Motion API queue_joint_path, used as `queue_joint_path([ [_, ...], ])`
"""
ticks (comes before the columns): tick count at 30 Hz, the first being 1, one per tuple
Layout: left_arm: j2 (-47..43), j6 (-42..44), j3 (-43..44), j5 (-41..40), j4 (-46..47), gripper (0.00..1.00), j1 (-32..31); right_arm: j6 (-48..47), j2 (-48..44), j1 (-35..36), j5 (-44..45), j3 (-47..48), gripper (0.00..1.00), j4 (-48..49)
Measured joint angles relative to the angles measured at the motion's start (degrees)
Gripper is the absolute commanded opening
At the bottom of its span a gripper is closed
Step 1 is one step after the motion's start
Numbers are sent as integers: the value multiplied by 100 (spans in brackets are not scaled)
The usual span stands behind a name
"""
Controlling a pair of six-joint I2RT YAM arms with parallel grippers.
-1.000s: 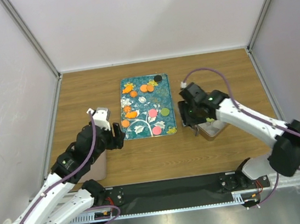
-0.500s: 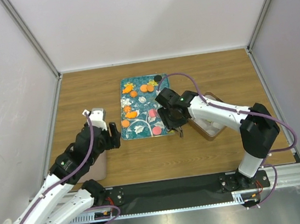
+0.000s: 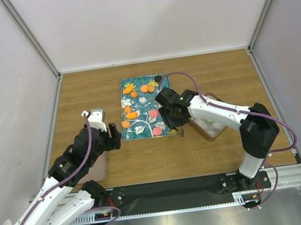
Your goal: Pack the cookies
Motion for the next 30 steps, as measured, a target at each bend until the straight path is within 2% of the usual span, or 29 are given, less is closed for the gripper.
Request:
queue_joint_path([
  [30,-188,2,-2,66,72,70,0,46,177,68,55,0,49,-129],
])
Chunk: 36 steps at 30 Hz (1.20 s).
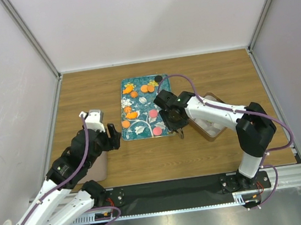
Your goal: Pack the cookies
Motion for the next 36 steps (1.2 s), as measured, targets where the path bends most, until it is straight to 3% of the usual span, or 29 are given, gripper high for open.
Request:
queue_joint_path([
  [8,-42,0,0,2,0,70,0,2,83,15,7,-2,46,0],
  [12,-72,0,0,2,4,70,0,37,83,15,31,-2,33,-7],
  [16,-90,0,0,4,4,70,0,42,83,17,33,-2,29,-7],
  [25,-162,0,0,9,4,70,0,44,-22,-42,37,44,27,-138],
  [36,-177,2,0,63,7,71,0,81,-973,-289,70,293,26,-459],
])
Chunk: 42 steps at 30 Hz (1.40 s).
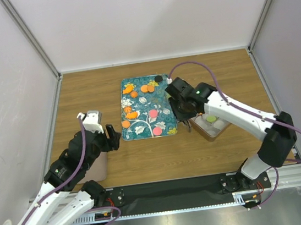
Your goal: Pack the cookies
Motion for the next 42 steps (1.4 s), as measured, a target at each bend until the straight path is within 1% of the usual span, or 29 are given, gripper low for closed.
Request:
queue_joint_path([
  [7,11,39,0,74,59,70,0,101,-968,-334,125,-177,26,-317],
  [12,105,39,0,87,90,70,0,151,-1740,-752,142,-846,27,-444],
  [15,210,39,0,87,98,70,0,160,-1961,-887,50,-1248,26,-509],
  [23,330,39,0,83,98,70,0,105,-2221,-1150,-398,-1799,27,-553],
  [32,326,39,0,81,101,70,0,0,-2232,-1298,-942,-1958,27,-466],
  [42,315,39,0,83,101,70,0,0,-2022,-1314,-1158,-2085,30,-310],
])
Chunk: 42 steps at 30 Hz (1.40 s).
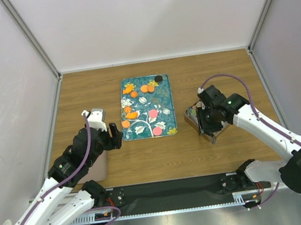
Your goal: Pack the cookies
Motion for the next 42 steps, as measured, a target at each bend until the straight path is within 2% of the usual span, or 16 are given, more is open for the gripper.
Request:
queue_joint_path([
  [42,-111,0,0,2,11,70,0,0,188,-197,-197,-181,47,363],
])
